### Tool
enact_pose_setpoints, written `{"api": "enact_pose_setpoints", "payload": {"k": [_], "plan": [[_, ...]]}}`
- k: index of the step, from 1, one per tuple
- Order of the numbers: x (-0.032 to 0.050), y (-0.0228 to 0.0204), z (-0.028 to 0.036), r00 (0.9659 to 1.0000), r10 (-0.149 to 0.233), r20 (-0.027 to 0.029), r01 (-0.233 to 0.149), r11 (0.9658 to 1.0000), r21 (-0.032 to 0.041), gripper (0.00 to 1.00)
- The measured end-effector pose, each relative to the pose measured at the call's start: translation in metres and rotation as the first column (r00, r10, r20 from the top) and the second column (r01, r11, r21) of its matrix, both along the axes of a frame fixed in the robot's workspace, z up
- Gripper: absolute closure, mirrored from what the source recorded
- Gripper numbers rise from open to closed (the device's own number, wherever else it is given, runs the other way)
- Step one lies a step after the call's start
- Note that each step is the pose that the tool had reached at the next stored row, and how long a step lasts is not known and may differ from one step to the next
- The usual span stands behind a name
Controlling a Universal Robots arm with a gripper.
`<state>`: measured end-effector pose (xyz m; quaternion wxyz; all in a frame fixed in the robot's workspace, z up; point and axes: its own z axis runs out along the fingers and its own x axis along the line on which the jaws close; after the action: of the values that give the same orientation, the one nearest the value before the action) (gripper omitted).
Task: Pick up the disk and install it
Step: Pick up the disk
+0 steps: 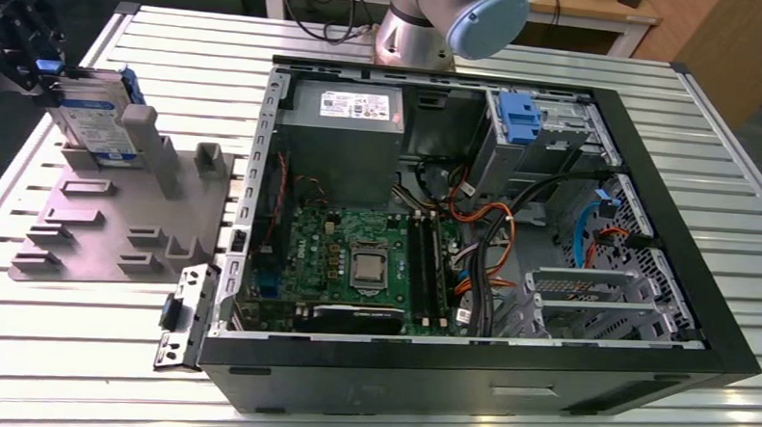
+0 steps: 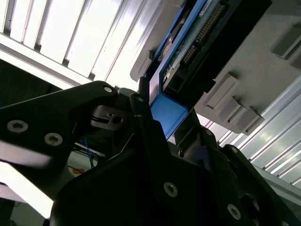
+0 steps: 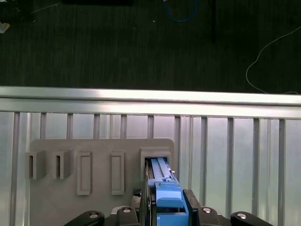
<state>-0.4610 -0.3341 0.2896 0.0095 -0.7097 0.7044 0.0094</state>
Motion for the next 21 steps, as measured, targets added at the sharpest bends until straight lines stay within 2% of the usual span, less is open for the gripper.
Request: {"api": "enact_pose_setpoints", "payload": {"k": [16, 18, 19, 21], "plan": [[0.0004, 0.0000, 0.0000, 1.0000, -0.009, 0.0000, 0.009, 1.0000, -0.0001, 0.54], [0.0004, 0.0000, 0.0000, 1.0000, -0.009, 0.0001, 0.009, 1.0000, -0.0001, 0.55], [0.0004, 0.0000, 0.0000, 1.0000, -0.009, 0.0001, 0.009, 1.0000, -0.0001, 0.62], [0.0004, 0.0000, 0.0000, 1.0000, -0.010, 0.0001, 0.010, 1.0000, -0.0001, 0.62]]}}
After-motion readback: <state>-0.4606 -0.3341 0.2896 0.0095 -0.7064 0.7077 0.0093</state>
